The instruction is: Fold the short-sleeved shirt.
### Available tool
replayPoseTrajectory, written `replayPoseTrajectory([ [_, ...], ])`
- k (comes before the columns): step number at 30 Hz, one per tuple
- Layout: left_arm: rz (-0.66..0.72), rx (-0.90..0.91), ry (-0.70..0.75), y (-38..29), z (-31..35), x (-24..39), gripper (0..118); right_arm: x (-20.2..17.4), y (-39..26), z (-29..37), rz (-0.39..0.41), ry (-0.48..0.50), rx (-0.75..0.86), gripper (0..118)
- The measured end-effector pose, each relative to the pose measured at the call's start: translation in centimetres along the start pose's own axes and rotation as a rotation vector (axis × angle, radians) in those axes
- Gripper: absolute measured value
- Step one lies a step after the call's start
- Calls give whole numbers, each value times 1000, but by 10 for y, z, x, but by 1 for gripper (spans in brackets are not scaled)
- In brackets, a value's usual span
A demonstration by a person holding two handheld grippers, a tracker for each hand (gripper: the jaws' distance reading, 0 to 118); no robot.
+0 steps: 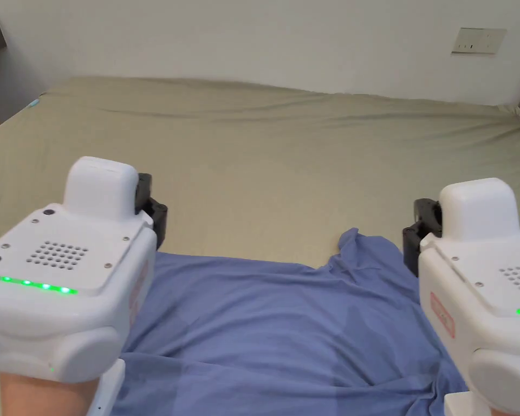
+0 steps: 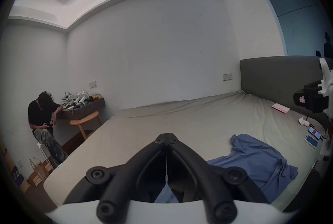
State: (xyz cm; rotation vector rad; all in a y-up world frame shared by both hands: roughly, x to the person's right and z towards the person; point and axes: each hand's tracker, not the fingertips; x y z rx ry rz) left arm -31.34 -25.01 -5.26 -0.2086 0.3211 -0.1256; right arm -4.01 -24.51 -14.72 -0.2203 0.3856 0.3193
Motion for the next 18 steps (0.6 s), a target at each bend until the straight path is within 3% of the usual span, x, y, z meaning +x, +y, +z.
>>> replayPoseTrajectory([
  [6, -44, 19, 19, -3, -3, 19, 0, -20, -4, -11, 87, 8, 5, 2],
  [11, -70, 30, -15, -12, -14, 23, 0, -26, -15, -28, 79, 30, -8, 2],
  [14, -128, -49, 1, -31, -39, 23, 0, -30, -22, -43, 83, 37, -32, 2],
  [18, -50, -239, -94, -81, -75, 3, 0, -25, -35, -61, 78, 60, -91, 2],
])
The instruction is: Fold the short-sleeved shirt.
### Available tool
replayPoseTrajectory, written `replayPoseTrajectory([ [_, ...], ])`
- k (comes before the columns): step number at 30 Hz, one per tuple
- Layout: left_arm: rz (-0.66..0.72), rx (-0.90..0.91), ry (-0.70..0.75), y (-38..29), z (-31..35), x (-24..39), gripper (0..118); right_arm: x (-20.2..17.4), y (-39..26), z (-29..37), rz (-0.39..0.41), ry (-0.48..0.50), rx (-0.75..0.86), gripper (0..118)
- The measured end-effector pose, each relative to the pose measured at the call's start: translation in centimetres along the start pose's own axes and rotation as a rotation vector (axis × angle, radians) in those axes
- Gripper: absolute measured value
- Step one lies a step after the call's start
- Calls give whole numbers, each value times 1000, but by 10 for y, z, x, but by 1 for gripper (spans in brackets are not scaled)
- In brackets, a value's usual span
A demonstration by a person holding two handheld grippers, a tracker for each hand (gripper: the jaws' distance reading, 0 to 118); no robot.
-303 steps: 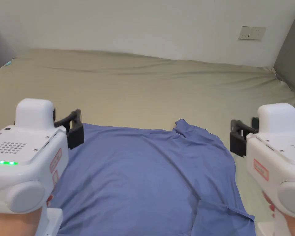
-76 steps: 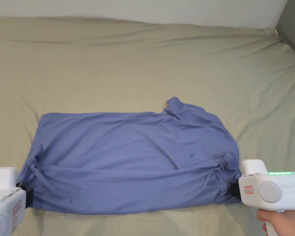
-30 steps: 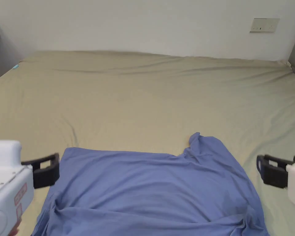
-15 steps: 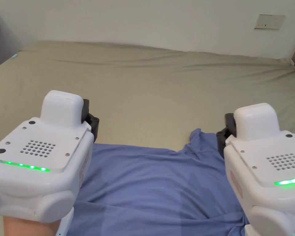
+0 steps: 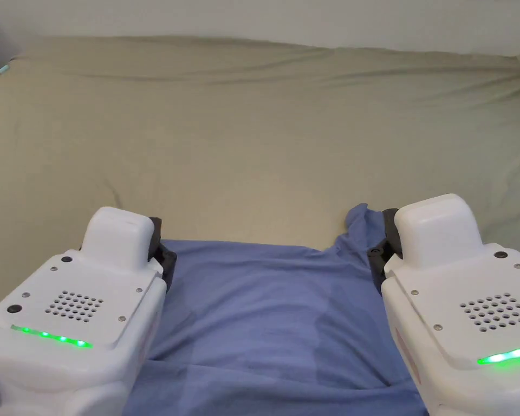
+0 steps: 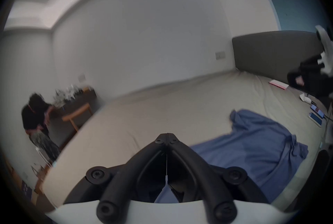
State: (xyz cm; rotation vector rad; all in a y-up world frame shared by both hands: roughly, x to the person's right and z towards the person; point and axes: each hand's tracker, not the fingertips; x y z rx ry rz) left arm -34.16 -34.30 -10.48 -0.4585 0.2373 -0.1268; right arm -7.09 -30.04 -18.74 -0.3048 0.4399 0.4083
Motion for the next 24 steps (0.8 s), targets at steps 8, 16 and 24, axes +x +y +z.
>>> replayPoseTrajectory([
  [8, 152, -329, 121, -70, -135, -84, 8, 22, -25, -28, -1, -54, -110, 2],
  [16, 255, -434, 93, -75, -240, -155, 117, 58, -53, -49, -26, -122, -212, 2],
  [24, 258, -485, 88, -84, -264, -147, 81, 62, -62, -52, 51, -174, -281, 2],
])
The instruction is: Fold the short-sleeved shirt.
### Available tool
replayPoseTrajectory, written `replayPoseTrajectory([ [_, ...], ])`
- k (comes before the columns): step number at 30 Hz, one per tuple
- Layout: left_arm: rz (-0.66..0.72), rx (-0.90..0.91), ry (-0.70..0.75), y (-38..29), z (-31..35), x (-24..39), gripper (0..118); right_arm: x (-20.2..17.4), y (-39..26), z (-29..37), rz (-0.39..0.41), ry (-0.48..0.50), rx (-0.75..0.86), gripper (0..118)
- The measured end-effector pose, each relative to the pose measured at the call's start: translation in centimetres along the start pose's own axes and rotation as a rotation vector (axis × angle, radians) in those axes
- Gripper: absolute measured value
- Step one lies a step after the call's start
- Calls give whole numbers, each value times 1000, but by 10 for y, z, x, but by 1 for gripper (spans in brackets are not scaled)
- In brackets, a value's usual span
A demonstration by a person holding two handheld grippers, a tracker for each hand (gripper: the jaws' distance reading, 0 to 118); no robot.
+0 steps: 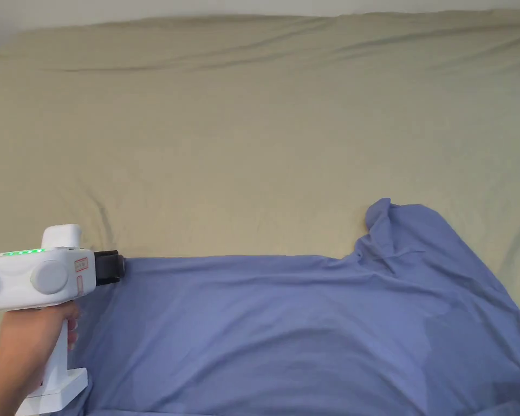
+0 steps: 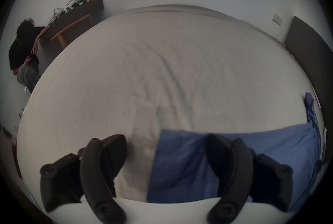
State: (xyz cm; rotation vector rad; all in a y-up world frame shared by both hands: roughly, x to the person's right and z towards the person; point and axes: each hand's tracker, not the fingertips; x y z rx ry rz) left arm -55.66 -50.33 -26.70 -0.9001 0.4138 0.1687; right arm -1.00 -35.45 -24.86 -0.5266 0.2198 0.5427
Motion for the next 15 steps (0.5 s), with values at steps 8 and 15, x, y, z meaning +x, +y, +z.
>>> replayPoseTrajectory([
  [8, -199, 30, -33, 8, 47, 40, 4, 8, 7, -22, -28, 51, -22, 2],
  [15, -216, 163, -56, -2, 137, 37, 4, 52, 13, -100, -194, 163, -181, 104],
])
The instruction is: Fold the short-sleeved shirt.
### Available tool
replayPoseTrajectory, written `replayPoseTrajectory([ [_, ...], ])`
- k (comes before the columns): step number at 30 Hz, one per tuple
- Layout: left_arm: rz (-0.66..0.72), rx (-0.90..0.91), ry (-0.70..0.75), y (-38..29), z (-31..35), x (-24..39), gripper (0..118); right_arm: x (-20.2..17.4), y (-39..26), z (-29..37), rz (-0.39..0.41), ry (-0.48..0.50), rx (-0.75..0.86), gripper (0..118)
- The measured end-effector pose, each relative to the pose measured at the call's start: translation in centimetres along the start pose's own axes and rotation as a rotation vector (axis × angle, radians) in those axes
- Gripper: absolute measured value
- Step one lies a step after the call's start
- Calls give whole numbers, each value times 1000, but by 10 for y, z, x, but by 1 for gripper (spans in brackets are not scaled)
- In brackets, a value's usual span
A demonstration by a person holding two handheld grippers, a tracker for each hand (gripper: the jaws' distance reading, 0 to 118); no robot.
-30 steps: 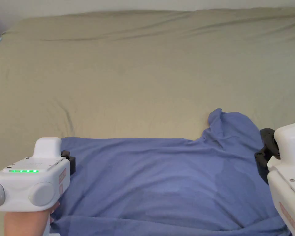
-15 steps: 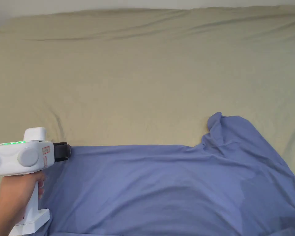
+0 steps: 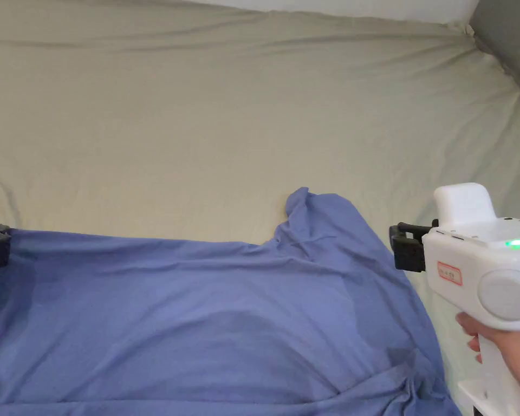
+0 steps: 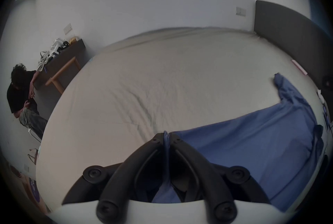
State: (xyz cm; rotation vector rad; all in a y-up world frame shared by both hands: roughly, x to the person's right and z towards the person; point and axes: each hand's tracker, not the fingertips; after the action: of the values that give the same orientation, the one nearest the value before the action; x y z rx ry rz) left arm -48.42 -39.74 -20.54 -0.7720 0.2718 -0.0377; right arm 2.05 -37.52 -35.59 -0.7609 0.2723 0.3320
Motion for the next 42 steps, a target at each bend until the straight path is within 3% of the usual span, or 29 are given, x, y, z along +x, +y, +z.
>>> replayPoseTrajectory([
  [1, -7, 31, 10, -1, 11, 1, 4, 5, 1, -10, -6, 19, -42, 109],
  [8, -82, 72, 60, -24, 67, 9, 4, 18, 2, -110, -5, 66, -248, 109],
  [11, -95, 54, 52, -36, 72, 11, 4, 11, -5, -141, 48, 23, -324, 109],
  [13, -91, 46, 50, -42, 71, 10, 4, 3, -10, -151, 34, 21, -354, 107],
  [15, -88, 11, 54, -47, 65, 10, 4, -3, -16, -155, 22, 49, -339, 95],
  [16, -85, 15, 57, -48, 64, 9, 4, -2, -15, -146, 2, 79, -283, 83],
  [18, -76, 3, 50, -51, 61, 9, 4, -5, -14, -135, -18, 127, -236, 11],
  [19, -72, 4, 48, -52, 60, 9, 4, -9, -14, -133, 25, 85, -238, 3],
  [21, -65, 1, 39, -52, 59, 9, 4, -10, -14, -129, 124, 57, -226, 3],
  [22, -60, 4, 41, -51, 60, 9, 4, -9, -13, -125, 137, 54, -212, 3],
  [25, 35, 54, 37, -44, 76, 1, 4, -1, -2, -100, 103, 76, -201, 3],
  [28, 21, 51, 19, -38, 93, 2, 4, 11, 11, -58, 74, 122, -179, 3],
  [36, 22, 25, 12, -53, 140, -6, 4, 27, -10, 63, 137, 161, -143, 3],
  [42, -41, -55, 8, -91, 154, -1, 4, 25, -61, 104, 151, 180, -186, 3],
])
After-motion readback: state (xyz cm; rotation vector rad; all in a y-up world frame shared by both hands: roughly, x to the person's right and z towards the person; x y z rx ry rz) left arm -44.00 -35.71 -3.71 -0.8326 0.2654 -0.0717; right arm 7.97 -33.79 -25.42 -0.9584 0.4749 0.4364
